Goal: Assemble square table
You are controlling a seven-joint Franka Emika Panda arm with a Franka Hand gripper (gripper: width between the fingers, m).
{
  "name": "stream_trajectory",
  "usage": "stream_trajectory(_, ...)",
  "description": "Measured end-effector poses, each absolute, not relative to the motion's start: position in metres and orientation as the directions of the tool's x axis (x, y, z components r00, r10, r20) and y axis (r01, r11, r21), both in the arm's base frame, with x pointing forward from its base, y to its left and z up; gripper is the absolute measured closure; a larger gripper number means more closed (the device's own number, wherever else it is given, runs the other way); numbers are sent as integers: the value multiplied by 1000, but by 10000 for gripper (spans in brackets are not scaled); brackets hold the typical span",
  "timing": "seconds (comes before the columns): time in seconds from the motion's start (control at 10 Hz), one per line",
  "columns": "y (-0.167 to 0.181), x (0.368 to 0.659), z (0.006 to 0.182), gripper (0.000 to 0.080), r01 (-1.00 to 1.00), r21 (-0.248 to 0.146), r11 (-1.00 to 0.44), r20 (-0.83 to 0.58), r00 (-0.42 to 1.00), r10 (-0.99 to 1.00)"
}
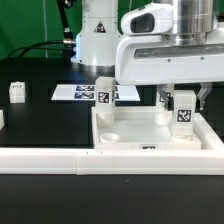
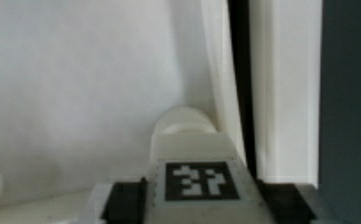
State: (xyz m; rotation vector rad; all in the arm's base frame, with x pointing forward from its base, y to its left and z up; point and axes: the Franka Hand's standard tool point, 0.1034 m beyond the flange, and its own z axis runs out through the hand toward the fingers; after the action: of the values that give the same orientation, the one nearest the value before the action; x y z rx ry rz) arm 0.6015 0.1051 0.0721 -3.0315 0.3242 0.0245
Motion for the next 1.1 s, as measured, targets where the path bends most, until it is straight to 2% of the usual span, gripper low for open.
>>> stream_trajectory(0.3,106,601,72,509,-397,-84,-914,-43,918,-395)
stream_trajectory(0.5,106,603,73,509,-566,-83,-820,-60,825,-563)
stream_trajectory(0.7,105,612,72,508,-789,-115,-604,-84,614,-785)
stream_trajectory(0.9,119,612,71,508,-941,-107,-322,-121,334,-935)
stream_trajectory(1.0,119,618,70,508,-969,-145,-198,-154,220,-963)
stream_trajectory(1.1,118,622,70,508,-981,-163,-101,-180,130,-975)
